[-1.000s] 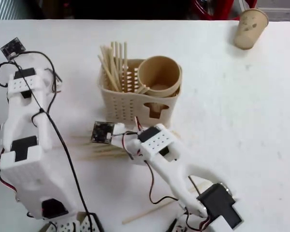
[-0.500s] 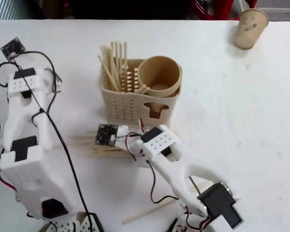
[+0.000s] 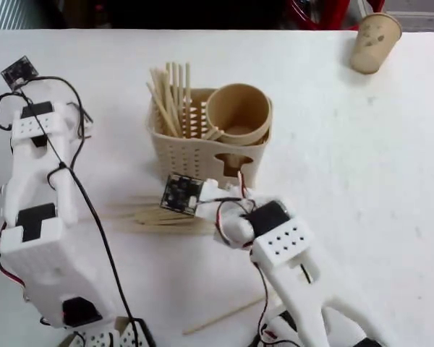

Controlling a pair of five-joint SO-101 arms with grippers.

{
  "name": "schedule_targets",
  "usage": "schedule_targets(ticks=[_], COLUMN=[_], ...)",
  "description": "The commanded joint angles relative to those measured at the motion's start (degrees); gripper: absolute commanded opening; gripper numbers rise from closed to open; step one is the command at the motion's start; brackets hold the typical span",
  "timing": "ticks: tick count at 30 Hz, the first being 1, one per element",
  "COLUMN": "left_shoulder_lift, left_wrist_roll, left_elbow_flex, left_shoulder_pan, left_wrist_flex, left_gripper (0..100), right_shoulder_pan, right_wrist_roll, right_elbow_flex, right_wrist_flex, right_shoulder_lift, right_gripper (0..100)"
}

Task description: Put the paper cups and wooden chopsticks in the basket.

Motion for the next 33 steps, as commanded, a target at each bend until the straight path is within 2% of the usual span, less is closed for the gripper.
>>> schedule_targets(ticks=[1,8,18,20,25,33], left_shoulder_lift=[-0.22,-0.22,-0.22,-0.22,-0.31,-0.31], left_wrist_roll=[0.26,0.26,0.26,0.26,0.26,0.26], left_elbow_flex=[-0.79,-0.70,-0.97,-0.97,-0.79,-0.79], left_shoulder_pan=[-0.40,-0.57,-0.57,-0.57,-0.57,-0.57], left_wrist_flex=[-1.05,-0.88,-0.88,-0.88,-0.88,-0.88], left_gripper=[17,17,17,17,17,17], right_shoulder_pan=[-3.21,-5.49,-6.73,-6.55,-4.97,-0.75], right_wrist_roll=[-1.32,-2.02,-2.02,-2.02,-2.46,-2.46], right_elbow_flex=[0.09,-6.24,-10.02,-10.11,-10.73,-10.73], right_wrist_flex=[-0.22,-4.70,-10.42,-10.95,-10.95,-10.24], right_shoulder_lift=[-1.63,16.31,32.66,34.07,34.07,29.85], right_gripper=[4.7,19.3,20.4,17.3,2.2,1.6])
